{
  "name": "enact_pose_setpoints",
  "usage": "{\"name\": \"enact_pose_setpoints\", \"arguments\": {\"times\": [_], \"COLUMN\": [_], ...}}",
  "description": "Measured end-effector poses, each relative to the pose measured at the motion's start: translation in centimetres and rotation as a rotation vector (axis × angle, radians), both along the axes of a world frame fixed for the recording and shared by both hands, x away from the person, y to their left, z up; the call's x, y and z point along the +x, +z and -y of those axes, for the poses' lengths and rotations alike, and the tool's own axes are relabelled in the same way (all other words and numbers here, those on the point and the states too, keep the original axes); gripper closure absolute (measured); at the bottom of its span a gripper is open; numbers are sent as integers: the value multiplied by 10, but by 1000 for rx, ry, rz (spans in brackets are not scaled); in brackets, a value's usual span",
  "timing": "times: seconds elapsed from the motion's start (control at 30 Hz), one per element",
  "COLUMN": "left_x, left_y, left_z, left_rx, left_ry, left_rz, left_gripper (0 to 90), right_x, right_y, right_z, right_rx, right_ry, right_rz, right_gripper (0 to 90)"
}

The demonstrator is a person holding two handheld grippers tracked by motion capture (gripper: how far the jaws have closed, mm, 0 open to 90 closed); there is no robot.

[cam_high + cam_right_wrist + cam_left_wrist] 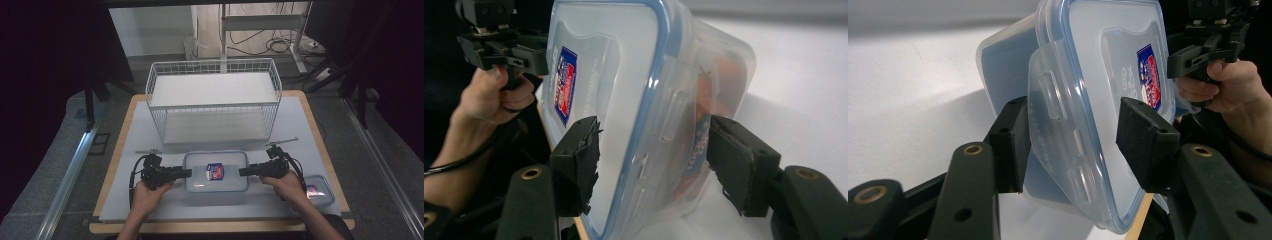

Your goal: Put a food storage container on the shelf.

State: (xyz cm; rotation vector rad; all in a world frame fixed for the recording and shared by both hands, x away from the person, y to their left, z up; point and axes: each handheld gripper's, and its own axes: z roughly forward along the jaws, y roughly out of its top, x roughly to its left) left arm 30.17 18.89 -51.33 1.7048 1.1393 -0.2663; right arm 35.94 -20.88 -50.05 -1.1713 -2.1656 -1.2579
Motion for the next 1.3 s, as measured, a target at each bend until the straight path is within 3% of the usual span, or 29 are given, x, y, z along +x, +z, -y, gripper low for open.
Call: {"name": "enact_pose_setpoints", "arguments": {"times": [0.07,0.2,0.3,0.5,0.67,0.7,0.87,1.03,1.3], "left_x": [0,0,-1,-6,-7,-7,-5,-4,-1], "left_y": [-1,-3,-1,4,11,13,13,22,41], "left_z": [0,-1,0,3,7,8,10,10,10], "left_rx": [-5,-22,-12,14,42,51,50,38,31], "left_ry": [1,12,16,29,42,42,45,59,65], "left_rz": [-3,-19,-15,-1,37,41,42,68,118], "left_gripper": [491,490,490,490,500,500,501,502,506], "right_x": [1,-3,-3,-8,-11,-11,-13,-13,-11], "right_y": [0,8,7,10,15,17,19,24,45], "right_z": [0,2,3,3,3,3,3,4,5], "right_rx": [1,-20,-2,-8,-11,-23,-30,-21,-4], "right_ry": [0,-16,-29,-40,-53,-56,-69,-79,-83], "right_rz": [-4,35,17,28,66,92,115,137,202], "right_gripper": [391,505,520,534,553,551,547,546,546]}}
